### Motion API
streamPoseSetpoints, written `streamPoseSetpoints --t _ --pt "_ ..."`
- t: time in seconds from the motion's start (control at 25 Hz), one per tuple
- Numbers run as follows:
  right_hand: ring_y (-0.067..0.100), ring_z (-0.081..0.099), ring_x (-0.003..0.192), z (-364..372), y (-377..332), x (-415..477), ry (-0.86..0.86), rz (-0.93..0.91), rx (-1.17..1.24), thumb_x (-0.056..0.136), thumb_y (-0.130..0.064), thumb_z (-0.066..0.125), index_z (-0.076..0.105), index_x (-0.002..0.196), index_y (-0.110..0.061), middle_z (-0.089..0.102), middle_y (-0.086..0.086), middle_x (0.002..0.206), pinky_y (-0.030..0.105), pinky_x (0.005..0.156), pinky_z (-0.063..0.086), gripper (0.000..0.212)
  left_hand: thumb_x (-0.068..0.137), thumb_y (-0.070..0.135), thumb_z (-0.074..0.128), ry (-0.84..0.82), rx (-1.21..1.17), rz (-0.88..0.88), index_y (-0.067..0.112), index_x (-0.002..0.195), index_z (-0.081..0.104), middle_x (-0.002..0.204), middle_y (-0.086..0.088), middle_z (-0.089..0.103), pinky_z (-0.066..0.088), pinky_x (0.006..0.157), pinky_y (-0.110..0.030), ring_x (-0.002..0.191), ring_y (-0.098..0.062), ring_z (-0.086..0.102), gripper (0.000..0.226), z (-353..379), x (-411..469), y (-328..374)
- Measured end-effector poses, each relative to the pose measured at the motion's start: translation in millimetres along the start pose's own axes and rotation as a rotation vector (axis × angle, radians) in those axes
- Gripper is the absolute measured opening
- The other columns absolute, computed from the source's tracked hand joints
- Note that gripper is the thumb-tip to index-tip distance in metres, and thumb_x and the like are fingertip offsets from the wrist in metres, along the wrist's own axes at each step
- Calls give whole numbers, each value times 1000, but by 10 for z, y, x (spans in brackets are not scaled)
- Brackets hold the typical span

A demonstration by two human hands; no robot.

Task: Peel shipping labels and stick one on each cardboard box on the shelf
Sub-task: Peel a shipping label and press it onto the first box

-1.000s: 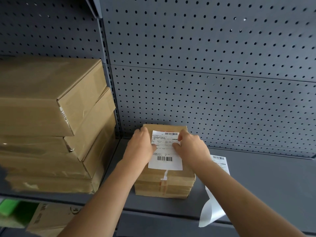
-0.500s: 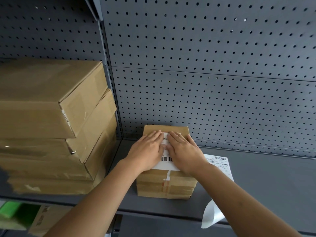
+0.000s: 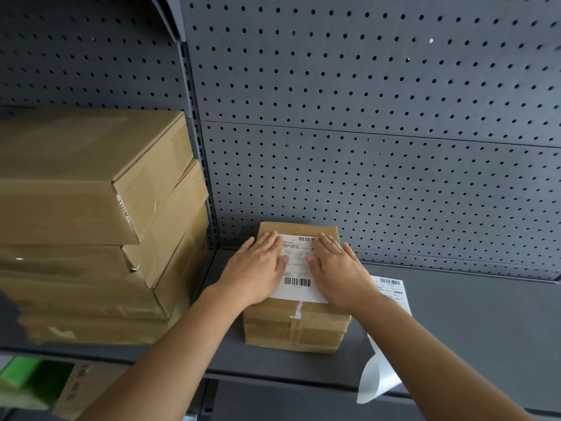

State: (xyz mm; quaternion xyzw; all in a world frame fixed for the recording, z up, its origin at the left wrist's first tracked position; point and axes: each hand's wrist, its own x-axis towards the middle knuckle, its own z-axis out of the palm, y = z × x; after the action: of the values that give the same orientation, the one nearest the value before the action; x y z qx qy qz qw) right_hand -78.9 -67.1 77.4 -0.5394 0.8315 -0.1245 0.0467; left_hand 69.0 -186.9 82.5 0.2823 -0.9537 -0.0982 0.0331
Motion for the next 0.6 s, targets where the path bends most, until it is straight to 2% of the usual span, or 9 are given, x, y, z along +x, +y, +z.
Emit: streamPoseSetpoints --t 0.2,0.28,0.4,0.48,0.6 --pt "13 12 153 -51 -131 -286 55 -156 9 107 -36 24 25 156 -15 22 1 164 27 119 -4 53 110 37 20 24 -12 109 17 163 12 170 4 7 5 128 -32 156 -6 3 57 -46 -268 121" --pt "15 15 152 -18 -197 -370 26 -200 -6 105 -40 14 25 156 -17 24 1 164 28 119 -3 57 110 37 19 -8 3 123 17 163 12 171 3 7 6 128 -32 156 -6 3 57 10 -331 170" --pt "13 16 152 48 -169 -380 12 -199 -66 92 -48 -3 25 156 -19 26 -1 164 35 123 3 76 109 38 18 -27 34 111 17 162 11 171 3 6 7 128 -33 156 -6 3 58 68 -351 158" --pt "10 16 152 58 -116 -390 25 -174 -78 89 -50 -5 26 156 -21 25 -4 164 38 124 6 79 109 39 18 -33 42 103 18 163 10 171 4 4 7 128 -33 156 -5 2 58 67 -354 155" --pt "7 14 152 43 -75 -451 32 -130 -97 86 -54 -9 26 156 -22 21 -8 164 38 123 2 85 109 41 17 -54 42 86 19 163 7 171 6 1 6 128 -33 155 -4 -2 59 59 -380 165"
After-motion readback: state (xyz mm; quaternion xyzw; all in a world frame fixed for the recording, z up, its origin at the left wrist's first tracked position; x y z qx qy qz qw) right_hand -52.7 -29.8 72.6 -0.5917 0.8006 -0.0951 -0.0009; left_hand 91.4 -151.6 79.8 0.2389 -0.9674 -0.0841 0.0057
